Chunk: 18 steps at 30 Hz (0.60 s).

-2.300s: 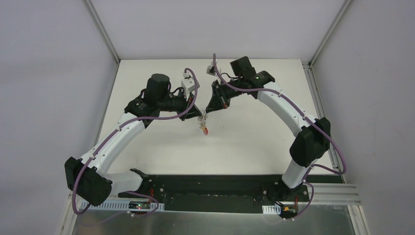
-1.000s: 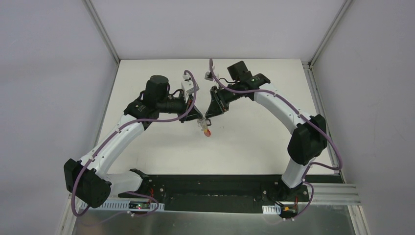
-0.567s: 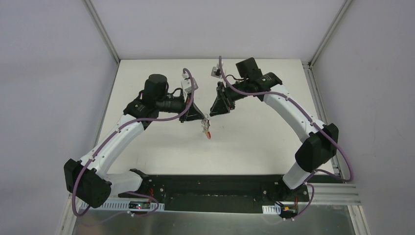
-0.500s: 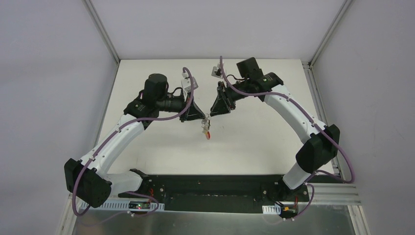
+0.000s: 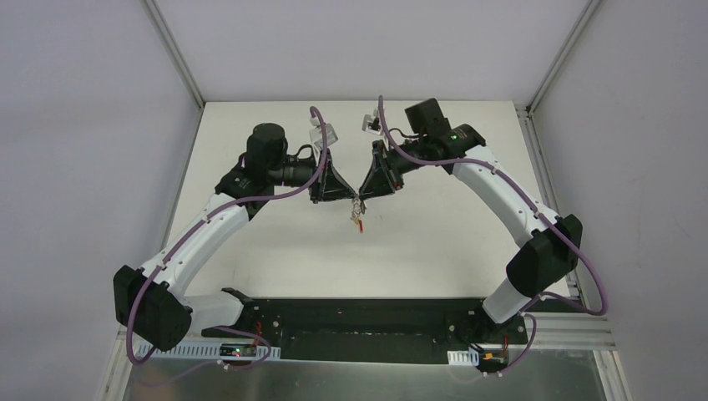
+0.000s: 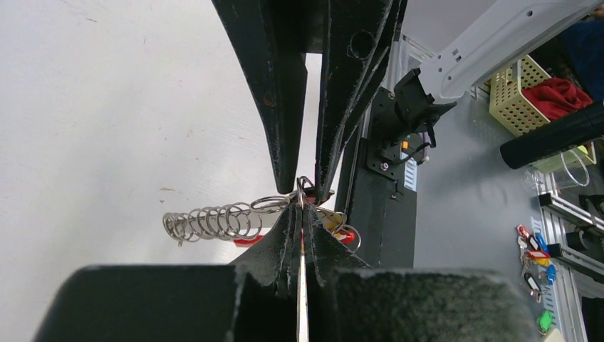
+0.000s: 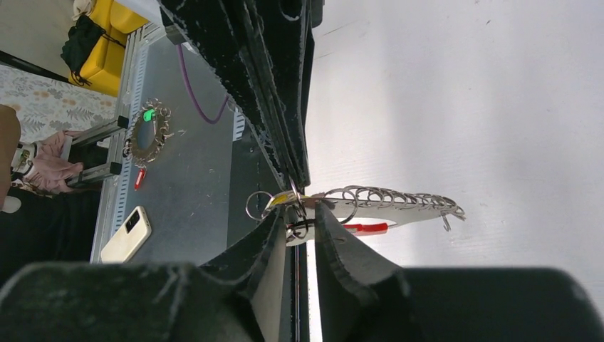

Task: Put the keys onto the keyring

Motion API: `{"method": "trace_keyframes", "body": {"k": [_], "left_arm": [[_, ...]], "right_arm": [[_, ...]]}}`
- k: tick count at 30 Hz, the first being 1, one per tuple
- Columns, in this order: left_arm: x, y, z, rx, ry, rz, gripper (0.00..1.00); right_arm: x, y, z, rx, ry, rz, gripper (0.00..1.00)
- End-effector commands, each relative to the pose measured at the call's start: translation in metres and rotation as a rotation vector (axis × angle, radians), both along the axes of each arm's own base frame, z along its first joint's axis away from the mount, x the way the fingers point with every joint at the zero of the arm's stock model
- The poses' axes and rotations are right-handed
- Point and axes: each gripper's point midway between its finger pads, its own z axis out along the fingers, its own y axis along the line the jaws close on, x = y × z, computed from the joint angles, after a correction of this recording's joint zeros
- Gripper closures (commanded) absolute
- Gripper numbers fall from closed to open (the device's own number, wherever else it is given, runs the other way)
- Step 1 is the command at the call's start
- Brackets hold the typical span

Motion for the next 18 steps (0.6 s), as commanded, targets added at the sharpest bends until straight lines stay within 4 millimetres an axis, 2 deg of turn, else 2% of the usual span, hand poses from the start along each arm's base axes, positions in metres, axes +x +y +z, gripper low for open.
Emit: {"method": "trace_keyframes", "body": {"k": [1,4,5,14,18], "left_arm": [[-0.001,-0.003,0.013,-0.048,-0.029,-0.026,1.0],[-0.001,-0.003,0.012,-0.046,-0.028,-0.023,1.0],[0.0,-0.003,0.01,-0.045,-0.026,-0.022,1.0],[0.008,0.0,0.007,-0.042,-0.076,0.002,0.99],[0.012,0.004,0.005,0.001,-0.139,0.002,0.78]], "right_arm": [[-0.013,-0.004,0.018,0.059,-0.037,0.041,0.81],[-0.013,-0.003,0.018,0.063,-0.037,0.045,0.98],[-0.013,-0.004,0.018,0.063,-0.036,0.044,1.0],[-0.004,-0.004,0.017,0.023,-0.068,-0.004,1.0],[0.002,-0.002,0.006,-0.038,-0.084,-0.046,1.0]]}}
